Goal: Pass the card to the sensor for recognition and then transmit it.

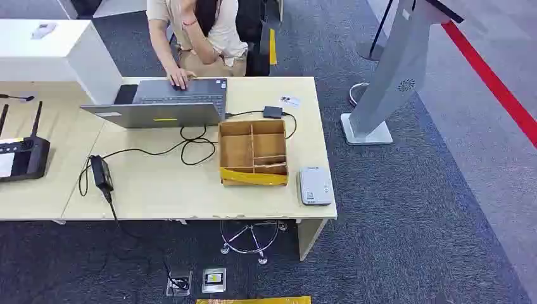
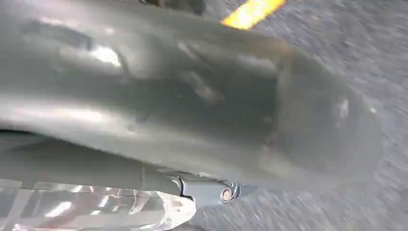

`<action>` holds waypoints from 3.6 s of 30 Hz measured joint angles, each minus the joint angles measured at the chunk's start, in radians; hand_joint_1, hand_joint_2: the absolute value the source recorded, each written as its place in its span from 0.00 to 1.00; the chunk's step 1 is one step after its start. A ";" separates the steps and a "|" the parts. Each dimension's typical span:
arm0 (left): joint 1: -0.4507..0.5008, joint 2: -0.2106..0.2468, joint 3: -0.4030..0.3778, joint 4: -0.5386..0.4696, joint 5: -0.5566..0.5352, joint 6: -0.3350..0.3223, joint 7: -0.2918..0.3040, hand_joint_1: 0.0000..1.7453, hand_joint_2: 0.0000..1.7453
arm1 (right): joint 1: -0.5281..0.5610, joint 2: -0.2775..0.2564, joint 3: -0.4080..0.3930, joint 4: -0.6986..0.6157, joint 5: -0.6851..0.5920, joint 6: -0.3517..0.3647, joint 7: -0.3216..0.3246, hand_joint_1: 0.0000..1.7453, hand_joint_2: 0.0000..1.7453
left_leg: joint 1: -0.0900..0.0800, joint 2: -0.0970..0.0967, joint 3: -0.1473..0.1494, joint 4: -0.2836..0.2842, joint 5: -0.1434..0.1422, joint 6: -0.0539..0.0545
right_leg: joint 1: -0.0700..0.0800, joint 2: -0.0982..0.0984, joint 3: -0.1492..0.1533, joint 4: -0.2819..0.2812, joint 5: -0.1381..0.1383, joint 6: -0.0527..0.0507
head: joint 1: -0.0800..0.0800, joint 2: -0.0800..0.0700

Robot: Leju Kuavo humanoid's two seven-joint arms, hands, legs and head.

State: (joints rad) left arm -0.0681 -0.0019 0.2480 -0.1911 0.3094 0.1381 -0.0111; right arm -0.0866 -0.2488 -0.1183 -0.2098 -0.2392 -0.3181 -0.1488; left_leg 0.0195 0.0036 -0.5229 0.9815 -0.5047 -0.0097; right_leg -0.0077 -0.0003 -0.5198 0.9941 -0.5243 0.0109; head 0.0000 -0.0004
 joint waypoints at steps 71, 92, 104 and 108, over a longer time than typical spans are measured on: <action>-0.009 -0.006 -0.082 0.005 0.076 0.015 -0.044 0.00 0.00 | -0.685 -0.264 0.824 -0.742 0.434 0.005 0.168 0.00 1.00 | -0.007 -0.007 -0.003 0.001 0.008 0.005 | -0.006 -0.009 -0.003 0.009 0.002 0.002 | 0.000 0.000; -0.008 0.002 -0.100 0.005 0.091 0.029 -0.027 0.00 0.00 | -0.743 -0.242 1.011 -0.792 0.742 -0.026 0.304 0.00 1.00 | -0.006 -0.007 -0.003 0.002 0.008 0.005 | -0.006 -0.009 -0.003 0.009 0.002 0.002 | 0.000 0.000; -0.008 0.007 -0.107 0.008 0.092 0.028 -0.027 0.00 0.00 | -0.753 -0.237 1.042 -0.792 0.742 -0.029 0.305 0.00 1.00 | -0.006 -0.007 -0.003 0.002 0.008 0.005 | -0.006 -0.009 -0.003 0.008 0.002 0.002 | 0.000 0.000; -0.008 0.008 -0.108 0.008 0.092 0.030 -0.025 0.00 0.00 | -0.753 -0.236 1.047 -0.792 0.749 -0.043 0.305 0.00 1.00 | -0.006 -0.007 -0.003 0.002 0.008 0.005 | -0.006 -0.009 -0.003 0.008 0.002 0.002 | 0.000 0.000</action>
State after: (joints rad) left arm -0.0758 0.0057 0.1404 -0.1831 0.4009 0.1679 -0.0359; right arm -0.8397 -0.4845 0.9285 -1.0021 0.5097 -0.3609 0.1560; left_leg 0.0130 -0.0031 -0.5259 0.9833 -0.4970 -0.0050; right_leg -0.0141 -0.0091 -0.5230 1.0026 -0.5223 0.0130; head 0.0000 -0.0004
